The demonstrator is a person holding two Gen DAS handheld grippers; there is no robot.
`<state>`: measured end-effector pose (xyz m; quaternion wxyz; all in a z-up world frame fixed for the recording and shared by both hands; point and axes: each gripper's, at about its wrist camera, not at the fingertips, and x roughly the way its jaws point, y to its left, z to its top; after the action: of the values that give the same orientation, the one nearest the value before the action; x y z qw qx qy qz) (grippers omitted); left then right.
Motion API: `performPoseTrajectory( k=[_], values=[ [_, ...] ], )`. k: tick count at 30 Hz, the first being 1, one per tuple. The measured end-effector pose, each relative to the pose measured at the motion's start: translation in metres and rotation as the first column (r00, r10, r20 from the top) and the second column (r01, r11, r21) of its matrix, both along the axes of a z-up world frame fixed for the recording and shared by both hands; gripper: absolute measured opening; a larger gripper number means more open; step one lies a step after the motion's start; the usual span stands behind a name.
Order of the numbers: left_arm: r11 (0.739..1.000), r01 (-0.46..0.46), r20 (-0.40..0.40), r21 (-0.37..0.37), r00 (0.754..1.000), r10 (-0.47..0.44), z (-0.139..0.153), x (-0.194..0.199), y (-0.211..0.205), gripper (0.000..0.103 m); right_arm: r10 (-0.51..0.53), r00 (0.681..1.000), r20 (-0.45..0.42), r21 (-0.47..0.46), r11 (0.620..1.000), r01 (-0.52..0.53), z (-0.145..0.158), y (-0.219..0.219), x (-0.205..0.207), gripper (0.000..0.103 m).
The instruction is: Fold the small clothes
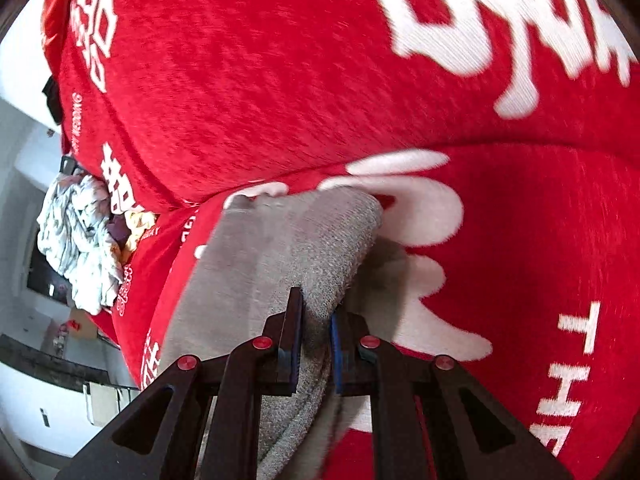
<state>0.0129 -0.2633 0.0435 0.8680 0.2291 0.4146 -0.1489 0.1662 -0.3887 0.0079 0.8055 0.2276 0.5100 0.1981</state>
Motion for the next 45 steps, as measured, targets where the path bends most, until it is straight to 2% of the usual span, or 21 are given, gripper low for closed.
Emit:
performPoseTrajectory(
  k=[5, 6, 7, 8, 10, 11, 14, 16, 17, 20, 23, 25, 26, 28, 30, 31, 34, 36, 39, 43, 45],
  values=[
    [1.0, 0.008, 0.006, 0.017, 1.0, -0.008, -0.002, -0.003, -0.003, 0.016, -0.021, 1.0, -0.002, -0.025, 0.999, 0.021, -0.011, 0.0, -0.003, 0.013],
    [1.0, 0.007, 0.004, 0.017, 1.0, -0.007, -0.001, -0.003, -0.002, 0.022, -0.026, 1.0, -0.001, -0.033, 0.999, 0.026, -0.01, 0.001, -0.004, 0.014],
    [1.0, 0.017, -0.018, -0.005, 1.0, -0.017, 0.002, -0.002, 0.0, 0.037, -0.028, 1.0, -0.004, -0.039, 0.999, 0.028, -0.009, 0.002, -0.004, 0.019],
    [0.999, 0.027, -0.039, -0.032, 0.999, -0.028, 0.004, -0.003, 0.002, 0.047, -0.04, 0.999, -0.012, -0.05, 0.998, 0.039, -0.006, 0.003, -0.004, 0.021],
    [0.996, 0.02, -0.037, -0.091, 0.999, -0.024, 0.017, -0.007, 0.013, 0.081, -0.05, 0.999, -0.015, -0.064, 0.997, 0.049, 0.001, 0.0, -0.006, 0.022],
    [0.994, 0.018, -0.016, -0.106, 1.0, -0.019, 0.024, -0.01, 0.018, 0.085, -0.056, 0.998, -0.006, -0.074, 0.996, 0.055, 0.007, -0.002, -0.01, 0.022],
    [0.984, 0.05, 0.026, -0.172, 0.999, -0.046, 0.046, -0.023, 0.041, 0.085, -0.067, 0.996, 0.058, -0.097, 0.993, 0.072, 0.032, -0.003, -0.032, 0.031],
    [0.971, 0.047, 0.031, -0.234, 0.999, -0.041, 0.059, -0.024, 0.063, 0.085, -0.057, 0.993, 0.106, -0.09, 0.994, 0.067, 0.047, -0.002, -0.05, 0.056],
    [0.964, 0.04, 0.03, -0.261, 0.999, -0.033, 0.063, -0.02, 0.073, 0.085, -0.049, 0.989, 0.139, -0.085, 0.995, 0.061, 0.054, 0.001, -0.061, 0.06],
    [0.936, -0.057, -0.014, -0.347, 0.998, 0.056, 0.071, 0.002, 0.105, 0.085, -0.004, 0.983, 0.183, -0.043, 0.999, 0.012, 0.066, 0.013, -0.082, 0.061],
    [0.876, -0.168, -0.118, -0.451, 0.985, 0.128, 0.067, 0.03, 0.133, 0.085, 0.039, 0.984, 0.176, 0.029, 0.999, -0.045, 0.065, 0.031, -0.09, 0.061],
    [0.865, -0.222, -0.181, -0.45, 0.971, 0.155, 0.053, 0.044, 0.139, 0.085, 0.063, 0.989, 0.135, 0.073, 0.995, -0.074, 0.053, 0.039, -0.092, 0.061],
    [0.87, -0.228, -0.191, -0.437, 0.969, 0.158, 0.048, 0.045, 0.138, 0.085, 0.064, 0.992, 0.113, 0.058, 0.996, -0.07, 0.044, 0.042, -0.093, 0.061],
    [0.899, -0.251, -0.19, -0.36, 0.963, 0.193, 0.031, 0.048, 0.137, 0.085, 0.049, 0.995, 0.086, 0.036, 0.998, -0.052, 0.032, 0.041, -0.096, 0.06],
    [0.919, -0.278, -0.194, -0.28, 0.954, 0.229, 0.011, 0.051, 0.141, 0.085, 0.007, 0.998, 0.07, 0.073, 0.997, -0.012, 0.021, 0.032, -0.102, 0.058],
    [0.92, -0.286, -0.204, -0.269, 0.95, 0.235, 0.005, 0.05, 0.144, 0.085, -0.008, 0.998, 0.067, 0.083, 0.997, 0.003, 0.019, 0.028, -0.105, 0.056],
    [0.894, -0.304, -0.258, -0.33, 0.94, 0.224, -0.002, 0.046, 0.168, 0.085, -0.052, 0.996, 0.074, 0.085, 0.995, 0.045, 0.027, 0.018, -0.122, 0.056],
    [0.891, -0.278, -0.217, -0.358, 0.953, 0.209, 0.011, 0.034, 0.177, 0.085, -0.047, 0.991, 0.123, 0.063, 0.997, 0.039, 0.038, 0.017, -0.141, 0.056],
    [0.917, -0.175, -0.134, -0.358, 0.982, 0.135, 0.024, 0.007, 0.182, 0.085, -0.007, 0.989, 0.148, -0.008, 1.0, 0.008, 0.041, 0.026, -0.159, 0.056],
    [0.967, -0.101, -0.086, -0.235, 0.993, 0.083, 0.003, -0.018, 0.173, 0.085, 0.012, 0.988, 0.156, -0.096, 0.995, 0.003, 0.037, 0.041, -0.162, 0.056],
    [0.975, -0.104, -0.083, -0.196, 0.993, 0.089, -0.005, -0.015, 0.168, 0.085, 0.022, 0.985, 0.171, -0.106, 0.994, -0.004, 0.037, 0.048, -0.162, 0.056]
  ],
)
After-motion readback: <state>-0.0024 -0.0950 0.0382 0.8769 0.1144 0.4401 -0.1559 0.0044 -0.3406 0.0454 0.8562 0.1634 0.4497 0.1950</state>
